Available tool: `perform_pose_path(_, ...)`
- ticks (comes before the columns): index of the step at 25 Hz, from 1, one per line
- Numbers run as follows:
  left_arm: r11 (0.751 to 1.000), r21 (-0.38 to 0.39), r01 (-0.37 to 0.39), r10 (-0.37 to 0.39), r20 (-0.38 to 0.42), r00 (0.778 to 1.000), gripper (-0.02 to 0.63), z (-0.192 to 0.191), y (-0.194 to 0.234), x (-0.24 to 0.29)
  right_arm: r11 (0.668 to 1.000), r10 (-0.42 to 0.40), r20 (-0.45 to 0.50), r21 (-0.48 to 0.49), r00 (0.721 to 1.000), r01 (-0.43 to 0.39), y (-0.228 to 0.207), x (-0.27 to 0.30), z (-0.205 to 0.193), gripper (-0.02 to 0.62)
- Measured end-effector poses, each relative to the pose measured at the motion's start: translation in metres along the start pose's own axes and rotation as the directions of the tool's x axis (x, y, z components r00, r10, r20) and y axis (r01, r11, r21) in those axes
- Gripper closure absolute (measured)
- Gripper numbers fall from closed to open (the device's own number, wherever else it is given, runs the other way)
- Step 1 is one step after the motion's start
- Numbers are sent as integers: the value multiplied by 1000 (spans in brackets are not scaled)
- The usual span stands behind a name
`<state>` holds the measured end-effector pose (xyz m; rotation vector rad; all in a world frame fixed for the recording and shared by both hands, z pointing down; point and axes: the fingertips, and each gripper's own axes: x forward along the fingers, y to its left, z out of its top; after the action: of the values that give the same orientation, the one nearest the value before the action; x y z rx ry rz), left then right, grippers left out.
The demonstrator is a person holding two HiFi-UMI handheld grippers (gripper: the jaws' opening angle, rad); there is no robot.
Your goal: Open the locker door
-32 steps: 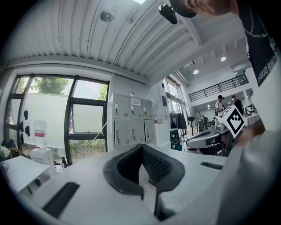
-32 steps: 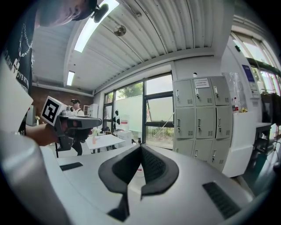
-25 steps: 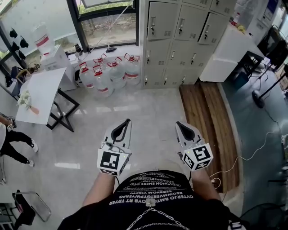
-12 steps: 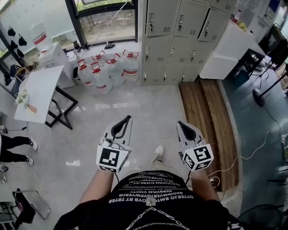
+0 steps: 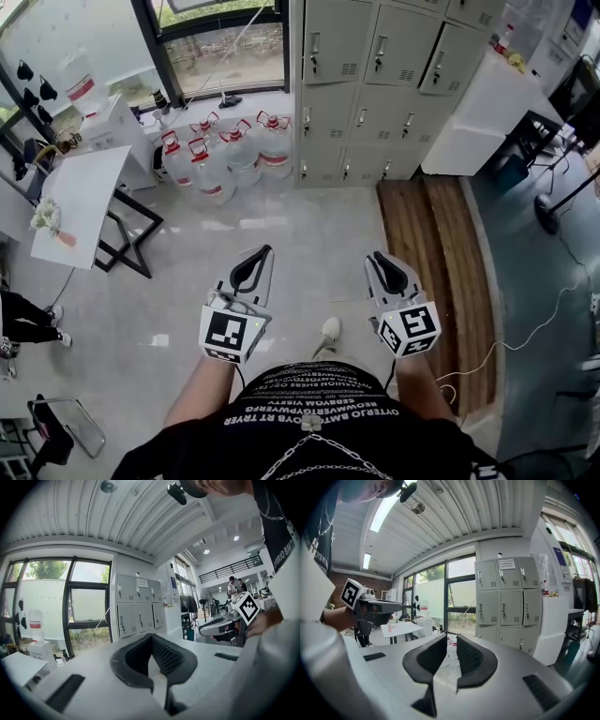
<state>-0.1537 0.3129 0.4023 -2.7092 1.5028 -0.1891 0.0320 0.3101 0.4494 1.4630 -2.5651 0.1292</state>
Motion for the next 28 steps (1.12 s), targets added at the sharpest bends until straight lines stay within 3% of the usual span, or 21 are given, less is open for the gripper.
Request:
perform_pose_path(6,1000,-8,-13,13,-25,1000,614,-7,16,52,1000,3,-11,7,1000,-3,-43,47,3,505)
perform_pose_path(12,999,-10,-39,38,-43,998,614,-7,30,99,1000,31,-27,7,999,-30,-77,83,6,495)
perform_pose_path(28,997,10,-72,72,-41,997,614,15,8,202,993,116,-6,16,993,-116,-167,118,15,494)
